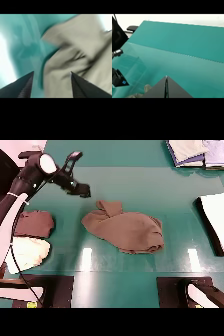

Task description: Fold the shirts.

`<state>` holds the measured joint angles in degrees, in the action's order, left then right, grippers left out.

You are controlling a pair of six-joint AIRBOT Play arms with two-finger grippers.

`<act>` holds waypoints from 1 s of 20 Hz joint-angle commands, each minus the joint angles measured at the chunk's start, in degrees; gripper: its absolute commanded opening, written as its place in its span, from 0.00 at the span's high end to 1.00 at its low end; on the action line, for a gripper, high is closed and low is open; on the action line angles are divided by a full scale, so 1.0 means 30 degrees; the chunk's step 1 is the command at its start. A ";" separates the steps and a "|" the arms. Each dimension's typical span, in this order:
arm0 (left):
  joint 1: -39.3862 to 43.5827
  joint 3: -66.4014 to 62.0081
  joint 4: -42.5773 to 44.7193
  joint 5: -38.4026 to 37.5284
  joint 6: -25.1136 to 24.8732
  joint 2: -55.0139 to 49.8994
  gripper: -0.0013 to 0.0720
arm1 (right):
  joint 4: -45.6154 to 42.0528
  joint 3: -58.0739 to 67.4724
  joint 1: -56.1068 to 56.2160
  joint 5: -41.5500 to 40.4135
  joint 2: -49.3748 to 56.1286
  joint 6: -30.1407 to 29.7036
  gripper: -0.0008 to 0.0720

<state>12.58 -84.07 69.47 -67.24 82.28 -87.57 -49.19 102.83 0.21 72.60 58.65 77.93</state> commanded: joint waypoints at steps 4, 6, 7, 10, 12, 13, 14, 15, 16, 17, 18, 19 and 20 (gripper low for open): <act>-0.1246 0.5129 -0.2040 0.1778 -0.0954 -0.0044 0.24 | 0.0066 -0.0933 0.0022 0.0015 0.0007 0.0029 0.96; -0.1246 0.5151 -0.3228 0.1508 -0.1566 -0.0364 0.24 | 0.0051 -0.1348 0.0022 0.0000 0.0007 0.0029 0.96; -0.1246 0.5151 -0.4065 0.1355 -0.2025 -0.0532 0.24 | 0.0051 -0.1479 0.0022 0.0007 0.0007 0.0029 0.96; -0.1246 0.5151 -0.5501 0.1290 -0.2528 -0.0634 0.24 | 0.0015 -0.1749 0.0022 0.0015 0.0007 0.0029 0.96; -0.1246 0.5151 -0.5646 0.1180 -0.2586 -0.0634 0.25 | 0.0015 -0.2091 0.0022 0.0029 0.0007 0.0029 0.96; -0.1246 0.5151 -0.5588 0.1078 -0.2594 -0.0634 0.25 | 0.0015 -0.2375 0.0022 0.0051 0.0000 0.0029 0.96; -0.1246 0.5151 -0.5508 0.1078 -0.2594 -0.0634 0.25 | 0.0015 -0.2681 0.0022 0.0073 0.0000 0.0029 0.96; -0.1246 0.5151 -0.5523 0.1049 -0.2586 -0.0634 0.25 | 0.0022 -0.2965 0.0022 0.0095 0.0007 0.0029 0.96; -0.1246 0.5151 -0.5566 0.1071 -0.2572 -0.0634 0.33 | 0.0015 -0.3242 0.0022 0.0117 0.0000 0.0029 0.96; -0.1246 0.5151 -0.5654 0.1166 -0.2579 -0.0634 0.65 | 0.0015 -0.3490 0.0022 0.0138 0.0000 0.0029 0.96; -0.1246 0.5151 -0.5792 0.1282 -0.2579 -0.0634 0.93 | 0.0007 -0.3738 0.0022 0.0160 0.0000 0.0029 0.96; -0.1246 0.5136 -0.5872 0.1464 -0.2565 -0.0627 0.95 | -0.0015 -0.4073 0.0015 0.0204 0.0000 0.0029 0.96; -0.1253 0.4991 -0.5850 0.1450 -0.2565 -0.0627 0.95 | -0.0146 -0.4459 -0.0029 0.0503 -0.0007 0.0029 0.96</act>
<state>8.88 -68.73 52.69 -63.61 74.65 -89.43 -49.21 91.88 0.23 73.06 58.65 78.02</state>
